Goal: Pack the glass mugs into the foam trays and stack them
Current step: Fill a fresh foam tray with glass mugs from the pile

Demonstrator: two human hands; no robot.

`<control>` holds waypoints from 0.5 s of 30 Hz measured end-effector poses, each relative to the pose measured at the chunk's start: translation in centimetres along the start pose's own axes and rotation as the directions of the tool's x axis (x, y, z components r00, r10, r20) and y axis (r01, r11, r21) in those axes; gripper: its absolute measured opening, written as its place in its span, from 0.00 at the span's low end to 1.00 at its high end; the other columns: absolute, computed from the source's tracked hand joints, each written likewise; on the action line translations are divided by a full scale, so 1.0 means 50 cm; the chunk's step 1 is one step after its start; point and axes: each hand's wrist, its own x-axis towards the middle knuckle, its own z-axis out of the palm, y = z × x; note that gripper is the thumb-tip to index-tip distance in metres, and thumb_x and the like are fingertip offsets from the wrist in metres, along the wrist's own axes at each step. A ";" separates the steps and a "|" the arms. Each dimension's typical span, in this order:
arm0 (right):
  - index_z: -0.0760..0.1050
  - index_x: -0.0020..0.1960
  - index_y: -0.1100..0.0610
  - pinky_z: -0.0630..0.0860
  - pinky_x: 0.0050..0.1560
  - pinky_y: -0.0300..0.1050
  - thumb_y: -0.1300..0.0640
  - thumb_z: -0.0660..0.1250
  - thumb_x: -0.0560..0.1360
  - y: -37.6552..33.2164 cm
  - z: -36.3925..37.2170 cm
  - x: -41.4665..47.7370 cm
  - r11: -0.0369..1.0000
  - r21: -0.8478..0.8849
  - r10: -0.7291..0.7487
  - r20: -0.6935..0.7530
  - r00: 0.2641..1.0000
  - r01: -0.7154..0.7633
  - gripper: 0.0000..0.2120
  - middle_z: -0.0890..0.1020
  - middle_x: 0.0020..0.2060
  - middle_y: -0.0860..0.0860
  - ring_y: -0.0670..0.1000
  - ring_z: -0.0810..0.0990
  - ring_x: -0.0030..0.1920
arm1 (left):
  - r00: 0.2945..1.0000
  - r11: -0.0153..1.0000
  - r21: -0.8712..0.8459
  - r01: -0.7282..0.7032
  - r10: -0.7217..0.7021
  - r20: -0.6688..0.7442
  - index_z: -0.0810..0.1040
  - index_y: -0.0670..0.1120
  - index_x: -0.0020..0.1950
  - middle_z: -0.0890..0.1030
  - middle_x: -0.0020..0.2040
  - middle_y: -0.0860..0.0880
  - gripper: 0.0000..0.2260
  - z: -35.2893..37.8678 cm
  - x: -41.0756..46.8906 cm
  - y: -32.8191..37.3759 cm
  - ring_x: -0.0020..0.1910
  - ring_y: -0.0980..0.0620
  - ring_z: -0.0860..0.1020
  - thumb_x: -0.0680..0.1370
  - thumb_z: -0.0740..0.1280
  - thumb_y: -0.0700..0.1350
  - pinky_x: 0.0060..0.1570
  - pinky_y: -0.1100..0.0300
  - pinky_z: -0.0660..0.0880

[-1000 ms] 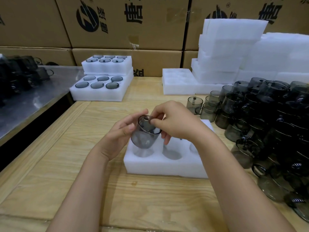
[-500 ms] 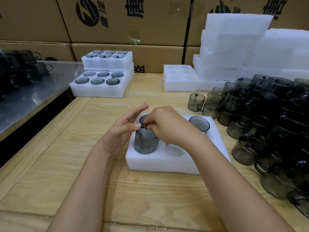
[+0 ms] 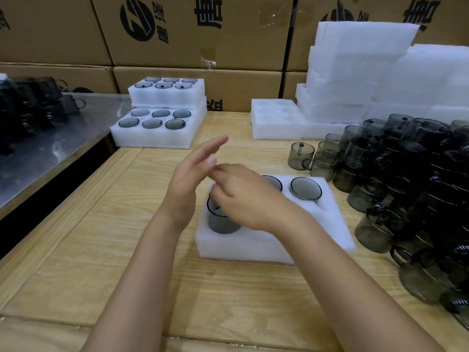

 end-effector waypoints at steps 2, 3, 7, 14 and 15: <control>0.70 0.64 0.60 0.63 0.61 0.47 0.56 0.53 0.79 -0.015 0.026 -0.002 0.998 -0.048 -0.032 0.051 0.998 0.034 0.17 0.74 0.61 0.57 0.56 0.68 0.62 | 0.993 0.990 0.132 0.040 -0.054 0.103 0.74 0.59 0.63 0.72 0.70 0.54 0.19 0.014 -0.001 0.006 0.72 0.59 0.65 0.73 0.60 0.58 0.72 0.60 0.59; 0.66 0.69 0.59 0.60 0.66 0.48 0.57 0.52 0.79 -0.020 0.039 -0.003 0.988 -0.145 -0.038 0.102 0.994 0.053 0.20 0.70 0.67 0.57 0.57 0.64 0.68 | 0.978 0.967 0.235 0.096 -0.135 0.157 0.73 0.62 0.62 0.70 0.71 0.55 0.18 0.020 -0.003 0.004 0.73 0.59 0.61 0.73 0.60 0.60 0.74 0.54 0.55; 0.49 0.77 0.59 0.46 0.74 0.56 0.56 0.51 0.80 -0.017 0.072 -0.004 0.927 -0.375 0.109 0.222 0.969 -0.019 0.27 0.51 0.76 0.60 0.61 0.49 0.75 | 0.916 0.822 0.545 0.166 -0.334 0.224 0.71 0.66 0.60 0.61 0.75 0.60 0.18 0.024 -0.003 -0.012 0.75 0.64 0.49 0.71 0.56 0.61 0.74 0.46 0.45; 0.49 0.77 0.55 0.44 0.73 0.62 0.56 0.51 0.79 -0.016 0.070 0.002 0.865 -0.499 0.097 0.261 0.960 0.049 0.27 0.49 0.76 0.59 0.62 0.46 0.75 | 0.924 0.759 0.649 0.059 -0.288 0.253 0.68 0.65 0.67 0.56 0.77 0.59 0.23 0.025 0.008 -0.023 0.76 0.60 0.46 0.71 0.55 0.60 0.73 0.56 0.45; 0.47 0.77 0.55 0.44 0.72 0.64 0.56 0.50 0.79 -0.012 0.075 0.002 0.840 -0.538 0.081 0.260 0.962 0.075 0.28 0.48 0.76 0.58 0.63 0.46 0.75 | 0.934 0.769 0.638 0.049 -0.261 0.243 0.68 0.63 0.68 0.56 0.77 0.59 0.24 0.025 0.005 -0.027 0.76 0.60 0.46 0.71 0.55 0.59 0.72 0.58 0.45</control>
